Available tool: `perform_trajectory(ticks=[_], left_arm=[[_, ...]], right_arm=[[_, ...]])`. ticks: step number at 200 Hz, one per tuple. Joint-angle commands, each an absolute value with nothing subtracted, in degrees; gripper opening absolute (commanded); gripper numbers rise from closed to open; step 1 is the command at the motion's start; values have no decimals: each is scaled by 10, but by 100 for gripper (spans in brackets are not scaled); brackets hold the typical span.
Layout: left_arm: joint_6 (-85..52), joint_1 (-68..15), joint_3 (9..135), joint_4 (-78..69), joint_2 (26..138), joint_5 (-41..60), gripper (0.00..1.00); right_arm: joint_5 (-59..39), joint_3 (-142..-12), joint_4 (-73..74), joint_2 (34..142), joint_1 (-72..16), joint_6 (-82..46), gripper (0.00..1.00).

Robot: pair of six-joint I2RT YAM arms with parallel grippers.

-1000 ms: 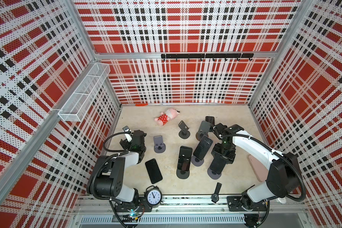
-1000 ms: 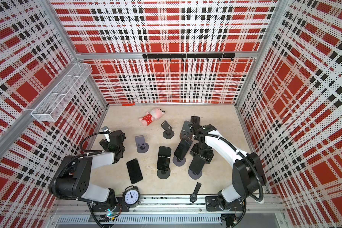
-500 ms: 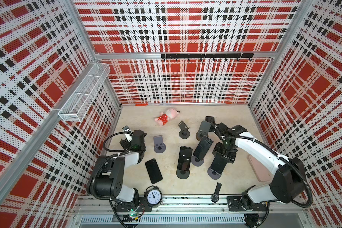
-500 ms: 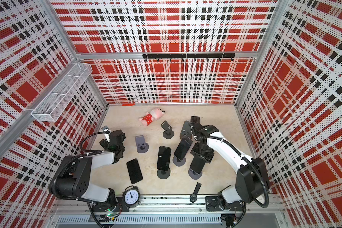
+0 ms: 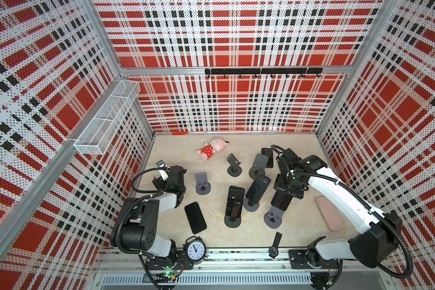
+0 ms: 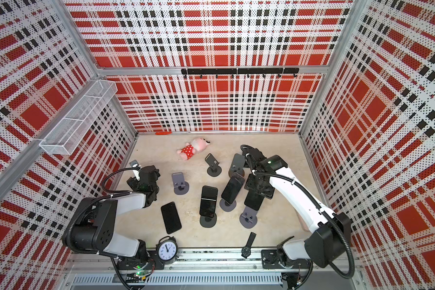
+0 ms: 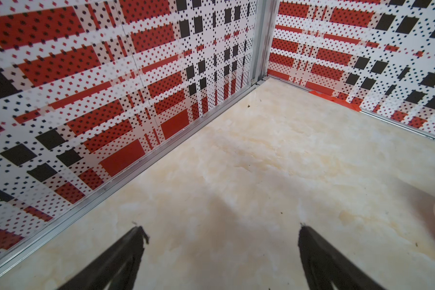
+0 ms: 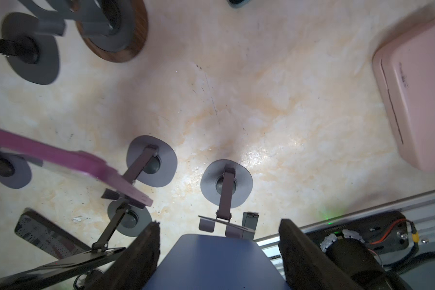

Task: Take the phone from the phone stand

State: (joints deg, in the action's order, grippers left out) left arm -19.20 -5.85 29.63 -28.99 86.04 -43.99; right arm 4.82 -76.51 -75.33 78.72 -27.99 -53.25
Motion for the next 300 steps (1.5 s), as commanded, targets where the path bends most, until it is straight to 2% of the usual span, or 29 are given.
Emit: perform_trajectory(ticks=[1, 42, 106, 172, 300], left_arm=[[-187, -63, 314, -286, 869, -451, 98], [-189, -62, 311, -285, 866, -451, 98], [-188, -62, 310, -286, 864, -449, 98], [-189, -60, 308, -286, 862, -445, 98], [-185, -55, 325, -277, 879, -432, 98]], right_arm=[[63, -804, -765, 769, -265, -458, 69], [97, -845, -772, 775, -205, -362, 70], [100, -814, -671, 804, -138, -279, 70], [62, -756, -592, 869, -133, -257, 69], [-33, -748, -540, 1013, -130, -244, 67]])
